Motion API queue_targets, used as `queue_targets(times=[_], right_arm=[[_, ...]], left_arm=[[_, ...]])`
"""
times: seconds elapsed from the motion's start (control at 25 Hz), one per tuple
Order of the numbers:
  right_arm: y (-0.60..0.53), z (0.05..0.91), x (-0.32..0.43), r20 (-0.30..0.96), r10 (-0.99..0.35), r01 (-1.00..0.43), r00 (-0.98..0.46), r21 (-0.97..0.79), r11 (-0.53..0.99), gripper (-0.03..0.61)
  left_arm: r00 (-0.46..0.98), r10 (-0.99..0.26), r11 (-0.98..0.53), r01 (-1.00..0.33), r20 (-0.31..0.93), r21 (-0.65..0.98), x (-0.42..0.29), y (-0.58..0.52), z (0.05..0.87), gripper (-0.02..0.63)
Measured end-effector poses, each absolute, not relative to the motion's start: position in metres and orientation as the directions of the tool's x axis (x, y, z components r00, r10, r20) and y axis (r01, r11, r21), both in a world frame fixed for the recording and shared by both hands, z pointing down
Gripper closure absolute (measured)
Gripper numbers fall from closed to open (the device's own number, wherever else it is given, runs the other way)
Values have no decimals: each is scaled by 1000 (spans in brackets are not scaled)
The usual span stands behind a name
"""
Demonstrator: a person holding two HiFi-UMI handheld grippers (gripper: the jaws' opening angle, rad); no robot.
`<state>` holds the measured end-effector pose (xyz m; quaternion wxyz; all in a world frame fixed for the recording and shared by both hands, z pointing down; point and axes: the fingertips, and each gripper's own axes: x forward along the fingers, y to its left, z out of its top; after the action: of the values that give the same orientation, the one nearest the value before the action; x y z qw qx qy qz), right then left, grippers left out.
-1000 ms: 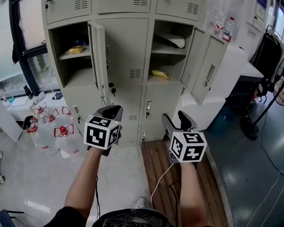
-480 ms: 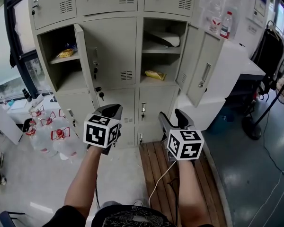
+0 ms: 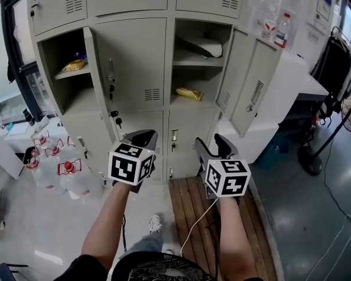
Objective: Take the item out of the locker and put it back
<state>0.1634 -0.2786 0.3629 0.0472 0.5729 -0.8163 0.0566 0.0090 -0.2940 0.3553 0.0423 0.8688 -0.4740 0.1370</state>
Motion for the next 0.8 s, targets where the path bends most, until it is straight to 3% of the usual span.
queue_targets(times=[0.8], right_arm=[[-452, 388, 173, 224, -917, -938, -331, 30, 346, 333]], left_arm=[[532, -803, -562, -826, 269, -42, 31, -458, 360, 612]])
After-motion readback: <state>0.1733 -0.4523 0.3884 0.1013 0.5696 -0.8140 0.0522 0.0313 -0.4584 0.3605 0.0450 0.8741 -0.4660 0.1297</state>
